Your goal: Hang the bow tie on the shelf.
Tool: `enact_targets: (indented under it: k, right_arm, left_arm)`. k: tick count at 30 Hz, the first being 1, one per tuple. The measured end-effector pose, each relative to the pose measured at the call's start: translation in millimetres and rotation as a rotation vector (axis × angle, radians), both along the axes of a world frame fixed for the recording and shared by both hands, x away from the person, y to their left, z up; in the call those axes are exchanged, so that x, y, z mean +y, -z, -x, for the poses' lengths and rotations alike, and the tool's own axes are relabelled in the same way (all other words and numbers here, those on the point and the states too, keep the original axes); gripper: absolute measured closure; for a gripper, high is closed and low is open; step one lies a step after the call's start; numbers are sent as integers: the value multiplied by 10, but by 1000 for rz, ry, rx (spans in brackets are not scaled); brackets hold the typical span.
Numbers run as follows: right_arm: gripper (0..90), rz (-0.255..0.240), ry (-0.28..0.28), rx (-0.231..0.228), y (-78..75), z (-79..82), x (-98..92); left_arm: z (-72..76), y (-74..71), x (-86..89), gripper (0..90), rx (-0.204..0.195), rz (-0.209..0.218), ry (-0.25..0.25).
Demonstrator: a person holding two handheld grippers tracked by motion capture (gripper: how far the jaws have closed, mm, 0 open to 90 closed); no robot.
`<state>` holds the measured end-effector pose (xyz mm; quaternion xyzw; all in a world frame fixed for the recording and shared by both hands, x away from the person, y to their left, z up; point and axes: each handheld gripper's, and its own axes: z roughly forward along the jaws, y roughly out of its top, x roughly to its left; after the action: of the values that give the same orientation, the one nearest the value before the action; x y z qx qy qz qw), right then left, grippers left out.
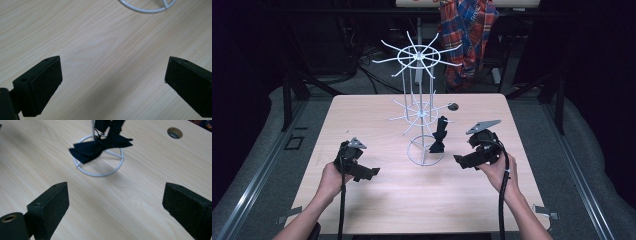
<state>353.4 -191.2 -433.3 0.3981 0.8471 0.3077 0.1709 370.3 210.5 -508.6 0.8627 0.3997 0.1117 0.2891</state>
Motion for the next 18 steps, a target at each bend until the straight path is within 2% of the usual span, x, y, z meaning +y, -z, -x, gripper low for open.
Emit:
enact_targets:
  k: [4,18]
  right_arm:
    - [51,16,5,22,63,46,-125]
    - [6,53,0,82,223,111,-262]
  left_arm:
    - [-3,2,-1,13,3,-1,-1]
    - [-1,2,11,13,0,2,0]
